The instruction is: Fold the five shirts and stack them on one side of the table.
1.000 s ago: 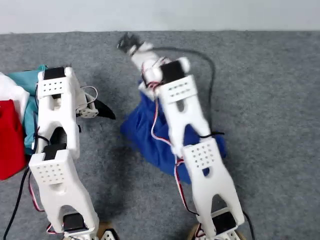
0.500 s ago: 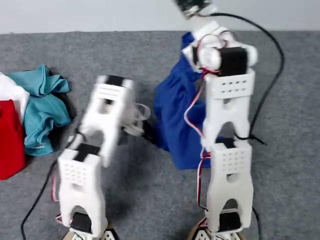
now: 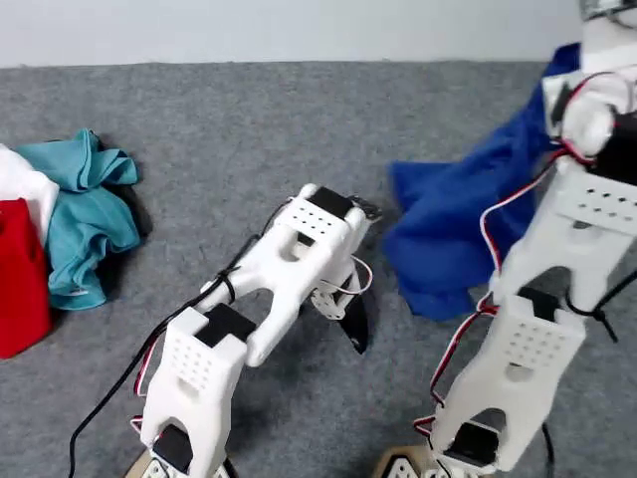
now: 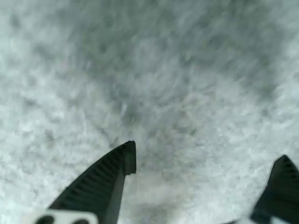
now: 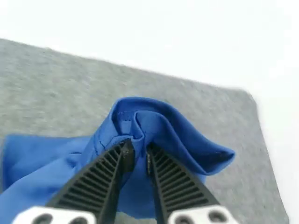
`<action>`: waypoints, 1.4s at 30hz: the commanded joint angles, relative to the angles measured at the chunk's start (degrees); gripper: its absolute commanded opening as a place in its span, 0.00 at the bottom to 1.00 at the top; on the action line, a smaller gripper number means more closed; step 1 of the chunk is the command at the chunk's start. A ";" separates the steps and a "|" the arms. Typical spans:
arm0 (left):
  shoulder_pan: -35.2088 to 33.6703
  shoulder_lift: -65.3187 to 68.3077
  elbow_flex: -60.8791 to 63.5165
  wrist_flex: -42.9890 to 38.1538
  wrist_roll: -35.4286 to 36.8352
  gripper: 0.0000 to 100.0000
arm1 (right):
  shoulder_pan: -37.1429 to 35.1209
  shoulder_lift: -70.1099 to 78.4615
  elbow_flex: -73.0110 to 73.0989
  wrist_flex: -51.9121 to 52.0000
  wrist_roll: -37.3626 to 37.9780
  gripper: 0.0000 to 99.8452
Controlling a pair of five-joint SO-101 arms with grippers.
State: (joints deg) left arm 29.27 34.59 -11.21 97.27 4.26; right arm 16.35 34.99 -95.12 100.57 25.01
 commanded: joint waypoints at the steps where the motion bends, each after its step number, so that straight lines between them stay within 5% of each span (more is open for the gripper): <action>1: 1.58 -0.44 -0.22 -3.34 -0.62 0.42 | 1.27 -3.65 -0.79 2.51 -1.58 0.01; 13: 14.51 -0.44 -3.65 -26.46 21.45 0.42 | 5.23 -3.91 -0.79 2.51 -2.55 0.01; 19: 13.98 3.16 -3.21 -37.10 28.66 0.41 | 8.13 -3.91 -0.79 2.59 -2.55 0.01; 22: 11.69 4.66 -3.91 -37.45 28.57 0.30 | 8.04 -3.91 -0.79 2.59 -2.55 0.01; 26: 9.23 5.63 -5.93 -37.45 19.87 0.01 | 7.96 -3.91 -0.79 2.59 -2.55 0.01; 31: 4.92 2.99 -7.16 -35.16 7.91 0.01 | 8.13 -3.65 -0.79 2.59 -2.55 0.01; 36: -7.03 -5.19 -11.38 -26.02 -0.79 0.01 | 8.22 -3.47 -0.70 2.68 -2.55 0.01; 42: -15.82 -16.88 -20.26 -14.59 -5.71 0.01 | 7.96 -3.65 0.79 2.68 -2.64 0.01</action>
State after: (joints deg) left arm 16.26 26.07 -25.98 77.85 1.19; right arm 23.74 34.99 -95.03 100.66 23.08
